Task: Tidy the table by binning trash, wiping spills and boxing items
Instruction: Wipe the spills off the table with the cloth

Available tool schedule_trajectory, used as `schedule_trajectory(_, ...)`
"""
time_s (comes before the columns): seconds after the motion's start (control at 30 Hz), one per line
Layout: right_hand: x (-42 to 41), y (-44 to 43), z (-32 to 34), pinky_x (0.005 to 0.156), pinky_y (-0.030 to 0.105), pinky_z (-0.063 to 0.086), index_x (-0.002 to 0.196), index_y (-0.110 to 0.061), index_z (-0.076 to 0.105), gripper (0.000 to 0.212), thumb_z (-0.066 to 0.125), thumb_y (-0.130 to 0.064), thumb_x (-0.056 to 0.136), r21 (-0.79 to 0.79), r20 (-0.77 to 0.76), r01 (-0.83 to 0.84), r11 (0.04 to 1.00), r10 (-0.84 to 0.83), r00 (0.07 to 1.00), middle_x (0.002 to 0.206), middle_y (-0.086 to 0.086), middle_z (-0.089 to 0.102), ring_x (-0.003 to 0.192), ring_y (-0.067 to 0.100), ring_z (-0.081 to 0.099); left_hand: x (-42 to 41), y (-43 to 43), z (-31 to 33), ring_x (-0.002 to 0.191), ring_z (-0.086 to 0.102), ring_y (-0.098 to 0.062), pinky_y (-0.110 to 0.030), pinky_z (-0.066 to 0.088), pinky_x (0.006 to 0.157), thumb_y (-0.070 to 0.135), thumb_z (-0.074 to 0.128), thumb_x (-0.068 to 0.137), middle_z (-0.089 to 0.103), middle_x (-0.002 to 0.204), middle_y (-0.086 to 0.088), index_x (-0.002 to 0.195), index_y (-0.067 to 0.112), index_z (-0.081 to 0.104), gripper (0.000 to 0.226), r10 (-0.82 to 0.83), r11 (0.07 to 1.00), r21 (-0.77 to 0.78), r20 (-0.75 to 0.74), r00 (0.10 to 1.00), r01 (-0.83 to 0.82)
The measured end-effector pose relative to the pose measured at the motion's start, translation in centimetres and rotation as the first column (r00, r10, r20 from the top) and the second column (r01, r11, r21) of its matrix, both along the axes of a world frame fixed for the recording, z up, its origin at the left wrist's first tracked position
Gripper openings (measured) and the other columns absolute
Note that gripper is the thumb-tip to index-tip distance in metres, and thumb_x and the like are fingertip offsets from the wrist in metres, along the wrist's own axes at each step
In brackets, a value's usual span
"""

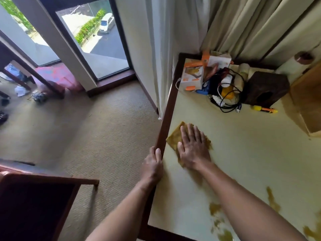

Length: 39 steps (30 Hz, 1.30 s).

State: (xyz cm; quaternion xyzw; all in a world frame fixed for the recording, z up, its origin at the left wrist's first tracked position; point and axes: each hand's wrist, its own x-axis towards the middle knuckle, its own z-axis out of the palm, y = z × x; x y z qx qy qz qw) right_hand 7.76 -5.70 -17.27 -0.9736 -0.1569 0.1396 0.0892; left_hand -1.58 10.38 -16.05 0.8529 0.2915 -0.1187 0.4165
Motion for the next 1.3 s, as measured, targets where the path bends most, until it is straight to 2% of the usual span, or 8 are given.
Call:
schedule_trajectory(0.1, 8.2, 1.2, -0.2, 0.126, 0.049, -0.006, 0.161, -0.026, -0.01, 0.069, 0.013, -0.051, 0.102, -0.04, 0.046, 0.065, 0.997, -0.063, 0.997, 0.17, 0.006, -0.014, 0.156, 0.026, -0.013, 0.4, 0.4, -1.3, 0.113, 0.065, -0.04, -0.045, 0.047, 0.088, 0.052, 0.029, 0.108, 0.07, 0.124, -0.019, 0.137, 0.033, 0.047, 0.04, -0.01, 0.999, 0.044, -0.024, 1.0, 0.011)
schedule_trajectory(0.23, 12.6, 4.0, -0.8, 0.126, 0.052, -0.006, 0.162, -0.026, -0.007, 0.069, 0.005, -0.058, 0.101, -0.078, 0.041, 0.156, 0.985, -0.154, 0.987, 0.17, 0.009, -0.012, 0.156, 0.031, -0.011, 0.8, 0.8, -2.5, 0.112, 0.065, -0.04, -0.045, 0.046, 0.088, 0.051, 0.029, 0.108, 0.071, 0.124, -0.015, 0.14, 0.033, 0.045, 0.04, -0.01, 0.999, 0.05, -0.027, 1.0, 0.011)
schedule_trajectory(0.53, -5.6, 0.3, 0.1, 0.124, 0.059, 0.006, 0.162, -0.038, 0.008, 0.065, 0.028, -0.05, 0.101, -0.026, -0.02, -0.016, 1.0, 0.015, 1.0, 0.171, 0.008, -0.006, 0.157, 0.033, -0.008, 0.8, 0.9, -1.7, 0.117, 0.065, -0.036, -0.046, 0.05, 0.097, 0.051, 0.023, 0.109, 0.069, 0.13, -0.011, 0.147, 0.033, 0.045, 0.048, 0.016, 1.0, -0.013, 0.0, 1.0, -0.016)
schedule_trajectory(0.7, 5.0, -0.1, 0.0, 0.121, 0.064, -0.007, 0.161, -0.033, -0.007, 0.077, 0.018, -0.053, 0.092, -0.09, 0.007, 0.192, 0.977, -0.193, 0.981, 0.17, 0.009, -0.012, 0.156, 0.034, -0.012, 0.9, 0.9, -1.8, 0.113, 0.065, -0.041, -0.047, 0.048, 0.091, 0.049, 0.025, 0.109, 0.069, 0.126, -0.019, 0.147, 0.03, 0.046, 0.047, 0.014, 1.0, 0.004, -0.029, 0.999, -0.013)
schedule_trajectory(0.83, 9.2, 2.8, -0.3, 0.121, 0.061, -0.011, 0.162, -0.028, -0.005, 0.071, 0.005, -0.059, 0.099, -0.079, 0.031, 0.254, 0.964, -0.252, 0.967, 0.17, 0.009, -0.007, 0.156, 0.034, -0.01, 1.1, 1.0, -2.1, 0.112, 0.066, -0.041, -0.048, 0.05, 0.093, 0.05, 0.025, 0.109, 0.07, 0.125, -0.019, 0.145, 0.031, 0.047, 0.046, 0.031, 0.999, -0.005, -0.015, 0.999, -0.031)
schedule_trajectory(1.07, -9.1, 3.7, -0.3, 0.124, 0.058, 0.009, 0.162, -0.03, 0.013, 0.064, 0.021, -0.051, 0.103, 0.008, 0.002, -0.032, 0.999, 0.032, 0.999, 0.171, 0.006, 0.006, 0.158, 0.032, 0.003, 0.8, 1.1, -2.3, 0.117, 0.064, -0.038, -0.047, 0.049, 0.099, 0.055, 0.022, 0.106, 0.07, 0.126, -0.015, 0.141, 0.03, 0.055, 0.054, 0.082, 0.993, -0.085, 0.049, 0.995, -0.078)
schedule_trajectory(1.17, -13.8, -0.6, 0.3, 0.125, 0.054, 0.0, 0.162, -0.035, 0.005, 0.065, 0.023, -0.053, 0.103, -0.013, -0.05, -0.162, 0.987, 0.161, 0.986, 0.171, -0.001, -0.004, 0.158, 0.025, -0.008, 0.7, 1.1, -2.3, 0.111, 0.065, -0.038, -0.048, 0.049, 0.094, 0.058, 0.019, 0.102, 0.072, 0.118, -0.012, 0.132, 0.029, 0.058, 0.057, 0.081, 0.993, -0.087, 0.083, 0.993, -0.074)
schedule_trajectory(1.3, -9.5, -3.4, -0.2, 0.125, 0.05, -0.011, 0.162, -0.024, -0.008, 0.074, 0.017, -0.051, 0.098, -0.066, -0.011, 0.023, 0.998, -0.024, 1.0, 0.169, -0.001, -0.015, 0.157, 0.025, -0.012, 0.4, 1.1, -2.2, 0.115, 0.063, -0.037, -0.045, 0.046, 0.095, 0.051, 0.023, 0.107, 0.071, 0.124, -0.011, 0.137, 0.032, 0.057, 0.049, 0.077, 0.994, -0.09, 0.085, 0.993, -0.07)
